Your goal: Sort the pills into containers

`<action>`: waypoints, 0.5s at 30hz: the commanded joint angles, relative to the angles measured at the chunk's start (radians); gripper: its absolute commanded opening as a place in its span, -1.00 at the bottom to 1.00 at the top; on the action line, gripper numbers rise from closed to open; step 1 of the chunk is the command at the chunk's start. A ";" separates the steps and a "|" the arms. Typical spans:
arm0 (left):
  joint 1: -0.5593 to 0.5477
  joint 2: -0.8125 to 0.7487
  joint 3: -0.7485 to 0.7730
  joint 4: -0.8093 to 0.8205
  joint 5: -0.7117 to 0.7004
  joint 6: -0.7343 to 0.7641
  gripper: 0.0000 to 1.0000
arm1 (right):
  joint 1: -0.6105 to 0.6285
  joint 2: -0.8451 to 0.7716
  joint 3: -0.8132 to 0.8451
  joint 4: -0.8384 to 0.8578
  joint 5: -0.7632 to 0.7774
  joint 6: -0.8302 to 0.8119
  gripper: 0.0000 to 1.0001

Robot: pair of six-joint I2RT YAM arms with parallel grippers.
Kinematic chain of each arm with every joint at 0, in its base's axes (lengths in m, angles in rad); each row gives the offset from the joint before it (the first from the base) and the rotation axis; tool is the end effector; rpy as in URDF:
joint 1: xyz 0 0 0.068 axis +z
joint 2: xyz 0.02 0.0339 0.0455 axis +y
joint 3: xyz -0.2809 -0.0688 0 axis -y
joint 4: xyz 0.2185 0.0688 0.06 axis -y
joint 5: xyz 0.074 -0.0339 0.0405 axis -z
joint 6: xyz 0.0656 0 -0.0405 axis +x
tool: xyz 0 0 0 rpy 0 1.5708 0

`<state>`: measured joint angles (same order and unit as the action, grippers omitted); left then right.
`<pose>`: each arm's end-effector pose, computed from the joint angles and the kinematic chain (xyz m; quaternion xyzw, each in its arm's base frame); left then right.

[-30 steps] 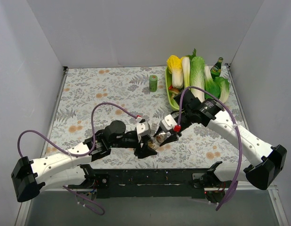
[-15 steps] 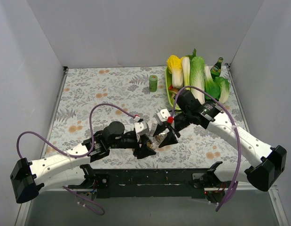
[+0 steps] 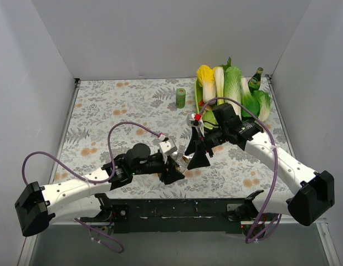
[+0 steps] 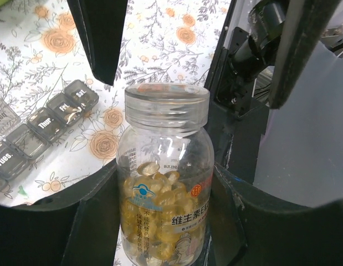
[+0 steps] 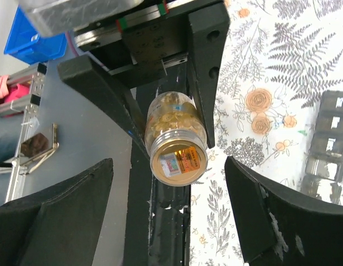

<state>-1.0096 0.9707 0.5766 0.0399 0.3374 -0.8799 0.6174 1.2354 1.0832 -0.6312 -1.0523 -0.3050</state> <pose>0.0953 -0.1924 0.2697 0.1482 0.8011 -0.5373 0.2184 0.1530 0.1785 0.3298 -0.5279 0.6294 0.5097 0.2555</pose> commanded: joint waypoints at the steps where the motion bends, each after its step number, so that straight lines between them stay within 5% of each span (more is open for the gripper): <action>1: 0.003 0.025 0.020 0.055 -0.024 -0.024 -1.00 | 0.001 0.015 -0.009 0.091 0.055 0.138 0.75; 10: 0.003 0.029 0.011 0.086 -0.034 -0.021 -1.00 | 0.002 0.036 -0.017 0.099 0.083 0.156 0.55; 15: 0.003 0.031 0.009 0.089 -0.038 -0.024 -1.00 | 0.015 0.058 0.003 0.097 0.054 0.156 0.21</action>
<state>-1.0096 1.0100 0.5766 0.0917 0.3130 -0.8989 0.6201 1.2758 1.0695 -0.5632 -0.9714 -0.1635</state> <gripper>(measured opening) 0.520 0.679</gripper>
